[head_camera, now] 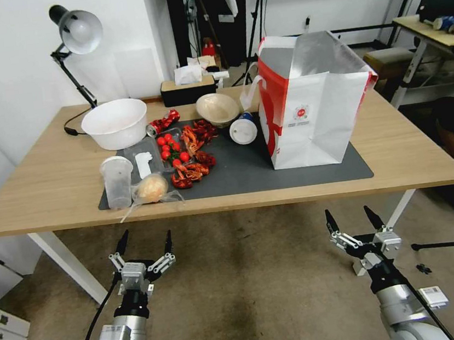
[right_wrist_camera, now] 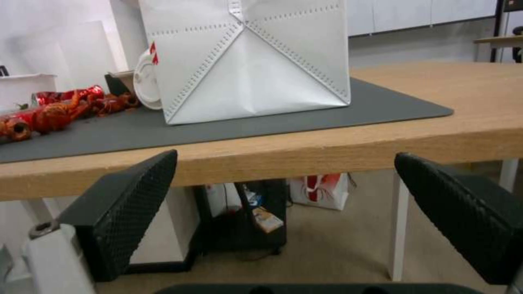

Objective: Pick up the food delivery bag from the floor and place it on the table.

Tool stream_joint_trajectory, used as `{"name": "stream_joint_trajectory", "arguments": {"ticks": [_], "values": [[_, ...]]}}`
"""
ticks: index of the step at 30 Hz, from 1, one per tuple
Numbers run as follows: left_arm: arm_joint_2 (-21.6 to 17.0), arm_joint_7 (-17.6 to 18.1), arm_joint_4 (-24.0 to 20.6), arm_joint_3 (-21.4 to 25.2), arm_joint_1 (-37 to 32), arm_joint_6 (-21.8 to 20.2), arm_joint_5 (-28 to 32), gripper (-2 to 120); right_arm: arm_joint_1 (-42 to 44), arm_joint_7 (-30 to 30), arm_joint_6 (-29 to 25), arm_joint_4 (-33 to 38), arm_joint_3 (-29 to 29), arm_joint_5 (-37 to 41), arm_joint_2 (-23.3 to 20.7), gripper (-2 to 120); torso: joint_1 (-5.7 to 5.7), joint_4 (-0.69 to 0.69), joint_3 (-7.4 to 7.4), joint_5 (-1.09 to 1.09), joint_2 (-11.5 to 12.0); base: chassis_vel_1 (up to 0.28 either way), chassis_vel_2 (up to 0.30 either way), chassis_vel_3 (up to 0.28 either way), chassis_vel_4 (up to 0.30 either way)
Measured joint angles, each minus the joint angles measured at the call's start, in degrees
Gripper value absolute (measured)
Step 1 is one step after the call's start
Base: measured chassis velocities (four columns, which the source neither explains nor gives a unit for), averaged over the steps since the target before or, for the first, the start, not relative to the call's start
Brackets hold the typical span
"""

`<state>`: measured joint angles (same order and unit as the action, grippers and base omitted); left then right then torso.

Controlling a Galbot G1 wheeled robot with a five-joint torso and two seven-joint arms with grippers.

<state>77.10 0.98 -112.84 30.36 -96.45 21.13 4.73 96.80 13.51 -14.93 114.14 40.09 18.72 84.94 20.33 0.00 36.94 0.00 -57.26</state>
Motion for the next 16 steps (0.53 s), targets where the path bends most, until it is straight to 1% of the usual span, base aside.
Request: {"name": "stream_joint_trajectory", "arguments": {"ticks": [16], "values": [[0.0, 0.0, -0.03, 0.0, 0.0, -0.02, 0.01, 100, -0.01, -0.03, 0.02, 0.0, 0.0, 0.02, -0.01, 100, 0.0, 0.0, 0.0, 0.0, 0.0, 0.0, 0.0, 0.0, 0.0]]}}
